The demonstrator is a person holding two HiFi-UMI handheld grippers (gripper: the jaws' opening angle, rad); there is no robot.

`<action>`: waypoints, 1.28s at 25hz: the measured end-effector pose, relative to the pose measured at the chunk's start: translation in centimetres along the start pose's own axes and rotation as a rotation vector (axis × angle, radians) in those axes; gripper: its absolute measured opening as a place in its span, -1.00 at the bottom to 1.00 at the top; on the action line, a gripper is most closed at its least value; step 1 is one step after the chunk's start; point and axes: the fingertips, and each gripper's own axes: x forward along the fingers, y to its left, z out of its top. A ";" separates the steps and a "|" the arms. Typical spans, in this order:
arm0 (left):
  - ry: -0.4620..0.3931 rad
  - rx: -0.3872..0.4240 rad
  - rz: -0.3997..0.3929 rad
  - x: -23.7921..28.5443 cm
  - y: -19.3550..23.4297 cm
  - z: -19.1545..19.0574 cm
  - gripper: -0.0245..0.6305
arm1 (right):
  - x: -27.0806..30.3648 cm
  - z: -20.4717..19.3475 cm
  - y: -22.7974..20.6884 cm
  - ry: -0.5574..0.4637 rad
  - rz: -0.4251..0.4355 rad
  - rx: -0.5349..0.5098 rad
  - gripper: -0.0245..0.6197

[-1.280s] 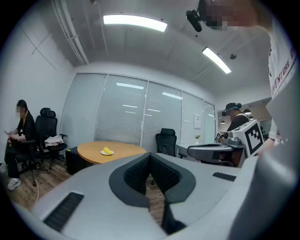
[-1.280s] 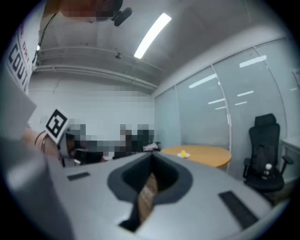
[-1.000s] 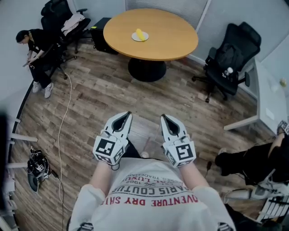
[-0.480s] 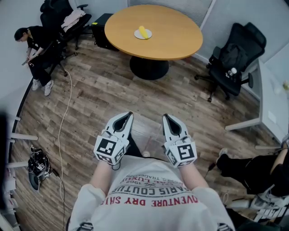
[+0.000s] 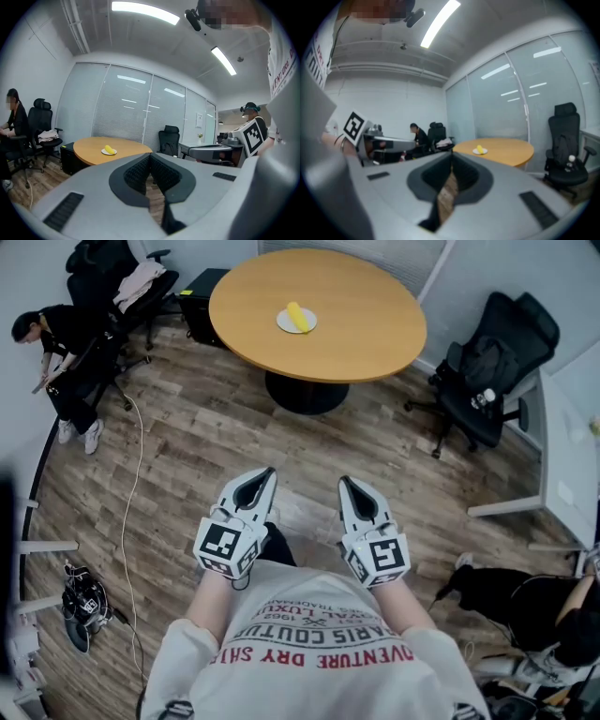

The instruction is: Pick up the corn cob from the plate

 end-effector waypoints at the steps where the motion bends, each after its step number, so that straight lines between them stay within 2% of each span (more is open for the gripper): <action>1: -0.003 0.003 -0.005 0.8 0.9 0.5 -0.83 | 1.1 0.4 -0.3 0.000 -0.003 -0.004 -0.83; 11: -0.021 0.026 -0.042 6.9 12.7 5.5 -0.83 | 14.1 4.5 -1.4 -0.006 -0.044 0.002 -0.83; 16: -0.022 0.038 -0.058 9.0 17.2 6.8 -0.83 | 19.3 5.4 -2.1 -0.002 -0.063 0.025 -0.83; 23: -0.005 0.013 -0.020 10.5 22.5 6.6 -0.83 | 24.5 5.5 -2.9 0.012 -0.062 0.035 -0.83; 32: 0.007 -0.006 0.047 15.8 27.0 6.2 -0.83 | 31.6 5.5 -7.1 0.030 -0.009 0.032 -0.83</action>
